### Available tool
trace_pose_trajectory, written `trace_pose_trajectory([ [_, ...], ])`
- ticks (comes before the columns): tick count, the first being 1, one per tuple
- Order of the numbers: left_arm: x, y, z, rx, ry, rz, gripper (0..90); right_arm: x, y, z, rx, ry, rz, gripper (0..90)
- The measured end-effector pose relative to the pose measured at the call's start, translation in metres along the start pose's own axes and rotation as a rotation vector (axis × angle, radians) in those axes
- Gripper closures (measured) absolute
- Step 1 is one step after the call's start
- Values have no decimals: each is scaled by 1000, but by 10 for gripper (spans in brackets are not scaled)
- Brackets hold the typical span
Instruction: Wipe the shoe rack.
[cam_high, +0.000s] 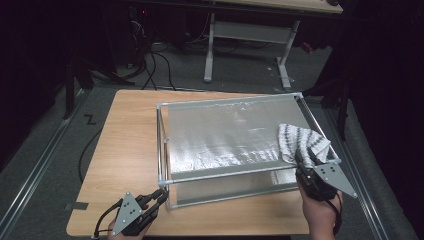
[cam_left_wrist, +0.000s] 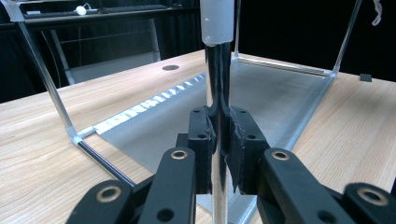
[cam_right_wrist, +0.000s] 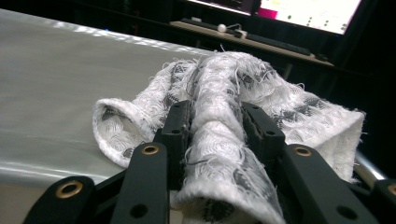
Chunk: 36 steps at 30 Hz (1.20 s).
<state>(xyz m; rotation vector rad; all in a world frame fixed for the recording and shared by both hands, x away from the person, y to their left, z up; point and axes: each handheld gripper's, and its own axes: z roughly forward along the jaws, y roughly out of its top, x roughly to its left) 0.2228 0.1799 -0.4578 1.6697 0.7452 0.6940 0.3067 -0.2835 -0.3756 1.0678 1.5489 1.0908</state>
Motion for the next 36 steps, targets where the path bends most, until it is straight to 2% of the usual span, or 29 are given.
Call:
trace_pose_trajectory([
  [1,0,0,0,0,0,0,802,-8,-1,0,8,-22,5,657],
  [5,0,0,0,0,-1,-1,803,-19,-2,1,21,-61,10,663],
  [19,0,0,0,0,-1,-1,803,-29,-4,4,25,-83,35,673],
  [24,1,0,0,-3,-2,-10,804,-27,-4,5,23,-68,37,686],
  [28,0,0,0,-2,3,-11,804,-23,-4,5,18,-36,55,689],
  [36,1,0,0,-2,-6,-12,804,-4,1,3,16,28,56,688],
])
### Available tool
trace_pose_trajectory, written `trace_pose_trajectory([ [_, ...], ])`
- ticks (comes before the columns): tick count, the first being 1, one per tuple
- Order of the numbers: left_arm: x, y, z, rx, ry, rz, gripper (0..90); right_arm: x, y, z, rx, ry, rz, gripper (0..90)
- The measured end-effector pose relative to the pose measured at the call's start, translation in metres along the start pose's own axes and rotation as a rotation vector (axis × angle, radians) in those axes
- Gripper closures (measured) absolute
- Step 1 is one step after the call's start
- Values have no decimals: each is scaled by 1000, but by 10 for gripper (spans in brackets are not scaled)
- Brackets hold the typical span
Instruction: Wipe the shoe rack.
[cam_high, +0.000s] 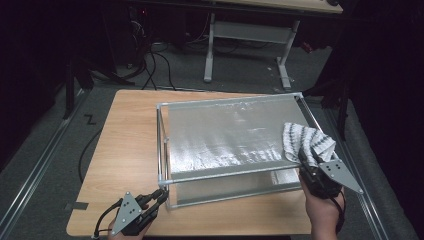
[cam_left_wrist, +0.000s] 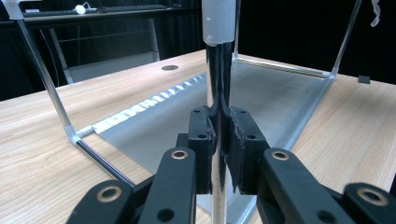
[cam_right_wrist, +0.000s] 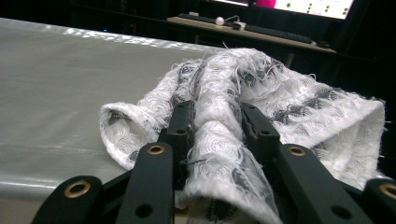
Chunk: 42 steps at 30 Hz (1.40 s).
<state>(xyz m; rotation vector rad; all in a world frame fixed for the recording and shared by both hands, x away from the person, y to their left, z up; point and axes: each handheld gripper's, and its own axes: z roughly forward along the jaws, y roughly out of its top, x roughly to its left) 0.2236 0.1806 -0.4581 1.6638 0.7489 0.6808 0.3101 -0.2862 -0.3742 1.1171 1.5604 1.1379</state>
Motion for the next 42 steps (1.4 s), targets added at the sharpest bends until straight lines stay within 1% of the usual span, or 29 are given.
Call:
trace_pose_trajectory([
  [2,0,0,0,0,0,-1,804,7,0,0,-8,17,0,687],
  [3,0,0,0,0,1,-2,804,16,0,0,-13,35,-3,687],
  [4,0,0,0,0,1,-2,804,16,0,0,-13,35,-3,687],
  [5,0,0,0,-1,2,-3,805,25,2,0,-16,61,-4,687],
  [7,0,0,0,-3,4,-4,805,34,3,0,-17,82,-7,688],
  [8,0,0,0,-3,4,-4,804,34,3,0,-17,82,-7,688],
  [10,-1,0,0,-3,5,-3,805,44,4,0,-22,102,-19,687],
  [13,-1,0,0,-4,7,-2,805,65,7,-1,-25,158,-38,687],
  [14,-1,0,0,-4,7,-2,804,65,7,-1,-25,158,-38,687],
  [15,-1,0,1,-4,8,0,804,77,9,-1,-27,194,-43,686],
  [16,-1,0,1,-4,8,0,804,77,9,-1,-27,194,-43,686],
  [17,-1,0,1,-3,8,1,804,82,10,-1,-28,211,-44,686],
  [19,-1,0,0,-1,10,5,803,100,13,-2,-32,263,-46,685],
  [20,-1,0,0,-1,10,5,803,100,13,-2,-32,263,-46,685],
  [21,-1,0,0,0,11,7,803,112,15,-3,-34,293,-54,685],
  [22,-1,0,0,0,11,7,803,112,15,-3,-34,293,-54,685],
  [23,-1,0,0,0,10,7,803,124,16,-3,-35,321,-57,685],
  [24,-1,0,0,0,10,7,803,124,16,-3,-35,321,-57,685],
  [26,-1,0,0,0,10,5,803,136,18,-3,-38,351,-68,686],
  [27,-1,0,0,0,9,5,803,146,20,-3,-41,373,-81,685],
  [28,-1,0,0,0,9,5,804,146,20,-3,-41,373,-81,685],
  [29,-1,0,0,0,10,4,803,157,22,-2,-45,400,-89,686],
  [30,-1,0,1,-1,9,4,803,157,22,-2,-45,400,-89,686],
  [32,-1,0,0,0,10,4,803,168,24,-2,-45,427,-99,686],
  [33,-1,0,0,0,10,3,803,178,26,-2,-46,455,-103,686],
  [36,-1,0,0,0,9,2,804,194,29,-1,-48,494,-113,686],
  [37,-1,0,0,0,9,2,804,194,29,-1,-48,494,-113,686],
  [41,-1,0,0,-1,8,3,804,216,34,-2,-54,554,-118,682],
  [42,-1,0,0,-1,8,3,804,216,34,-2,-54,554,-118,682],
])
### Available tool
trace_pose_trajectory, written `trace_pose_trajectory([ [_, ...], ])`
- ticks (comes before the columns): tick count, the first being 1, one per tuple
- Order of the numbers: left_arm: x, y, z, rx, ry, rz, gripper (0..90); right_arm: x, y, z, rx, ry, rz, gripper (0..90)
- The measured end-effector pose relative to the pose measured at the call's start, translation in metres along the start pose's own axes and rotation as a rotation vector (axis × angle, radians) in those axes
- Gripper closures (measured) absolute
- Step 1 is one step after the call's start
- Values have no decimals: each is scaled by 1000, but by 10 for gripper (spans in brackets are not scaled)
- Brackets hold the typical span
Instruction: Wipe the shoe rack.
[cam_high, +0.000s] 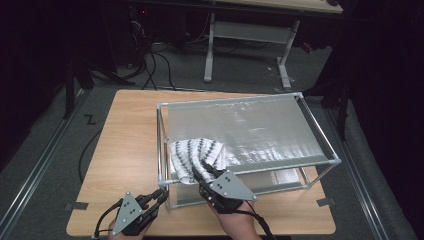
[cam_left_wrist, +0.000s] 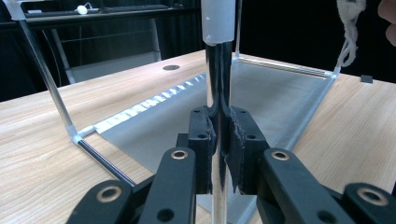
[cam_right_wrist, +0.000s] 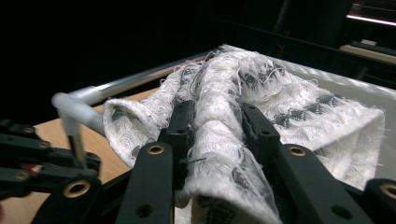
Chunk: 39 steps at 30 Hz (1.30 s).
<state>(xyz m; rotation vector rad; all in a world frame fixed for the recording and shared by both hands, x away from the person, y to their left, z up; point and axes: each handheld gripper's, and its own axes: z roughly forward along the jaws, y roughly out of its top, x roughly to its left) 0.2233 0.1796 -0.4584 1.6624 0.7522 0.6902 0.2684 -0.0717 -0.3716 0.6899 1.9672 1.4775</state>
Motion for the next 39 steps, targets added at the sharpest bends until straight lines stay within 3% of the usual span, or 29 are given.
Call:
trace_pose_trajectory([
  [4,0,0,0,0,-1,1,804,16,4,8,-9,46,-8,649],
  [7,0,0,0,2,2,1,804,22,6,11,-11,48,-16,595],
  [11,0,0,0,1,1,1,803,22,6,11,-16,42,1,529],
  [20,0,0,0,1,2,2,803,22,5,10,-16,50,13,511],
  [26,-1,0,0,2,7,7,803,24,5,9,-10,60,-5,616],
  [27,-1,0,0,2,7,8,803,24,5,9,-10,74,0,680],
  [31,-1,0,0,3,7,7,803,22,5,10,-7,85,1,764],
  [39,-1,0,0,3,8,14,802,19,7,9,-14,88,-3,797],
])
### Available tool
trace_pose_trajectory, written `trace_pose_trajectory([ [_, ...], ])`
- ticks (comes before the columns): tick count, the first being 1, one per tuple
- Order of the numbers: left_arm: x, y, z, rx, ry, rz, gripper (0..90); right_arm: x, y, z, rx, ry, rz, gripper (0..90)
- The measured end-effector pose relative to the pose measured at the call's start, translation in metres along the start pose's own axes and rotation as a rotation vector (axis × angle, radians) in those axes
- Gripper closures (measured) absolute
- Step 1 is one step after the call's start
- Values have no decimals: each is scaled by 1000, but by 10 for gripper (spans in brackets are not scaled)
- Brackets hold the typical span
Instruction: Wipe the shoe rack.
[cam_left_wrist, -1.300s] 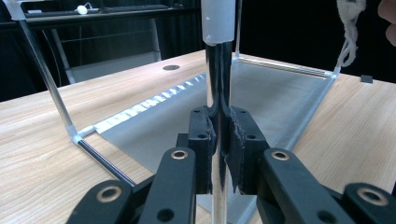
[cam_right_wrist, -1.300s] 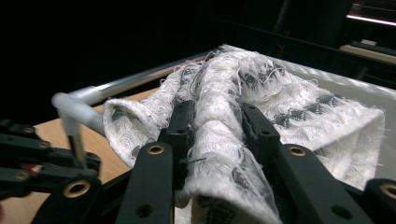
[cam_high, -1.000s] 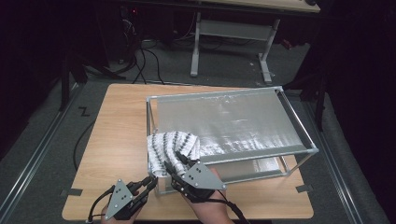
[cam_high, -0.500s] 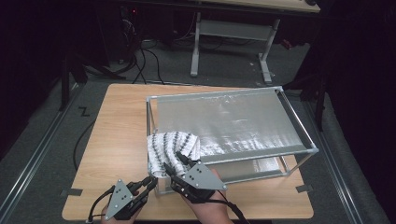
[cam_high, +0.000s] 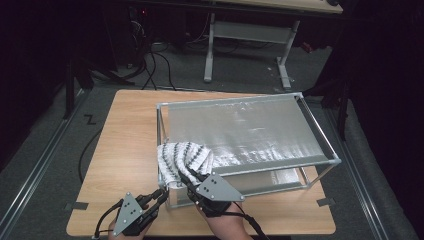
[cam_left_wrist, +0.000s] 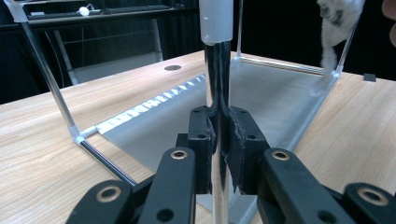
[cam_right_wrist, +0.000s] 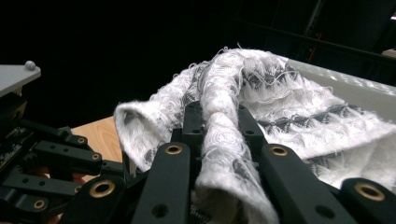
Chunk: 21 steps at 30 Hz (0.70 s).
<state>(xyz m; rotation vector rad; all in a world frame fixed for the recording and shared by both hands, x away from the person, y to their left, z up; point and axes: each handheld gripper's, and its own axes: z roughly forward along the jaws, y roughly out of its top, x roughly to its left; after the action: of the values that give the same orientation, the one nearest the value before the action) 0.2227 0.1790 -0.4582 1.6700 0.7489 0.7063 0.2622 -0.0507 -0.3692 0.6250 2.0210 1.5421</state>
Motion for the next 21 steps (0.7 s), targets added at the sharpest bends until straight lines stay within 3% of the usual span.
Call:
trace_pose_trajectory([
  [9,0,0,0,1,-1,2,801,-16,11,-28,-96,-66,-6,797],
  [20,0,0,0,2,-3,-5,802,-63,11,-102,-161,-230,-9,797],
  [21,0,0,0,2,-3,-5,802,-63,11,-102,-161,-230,-9,797],
])
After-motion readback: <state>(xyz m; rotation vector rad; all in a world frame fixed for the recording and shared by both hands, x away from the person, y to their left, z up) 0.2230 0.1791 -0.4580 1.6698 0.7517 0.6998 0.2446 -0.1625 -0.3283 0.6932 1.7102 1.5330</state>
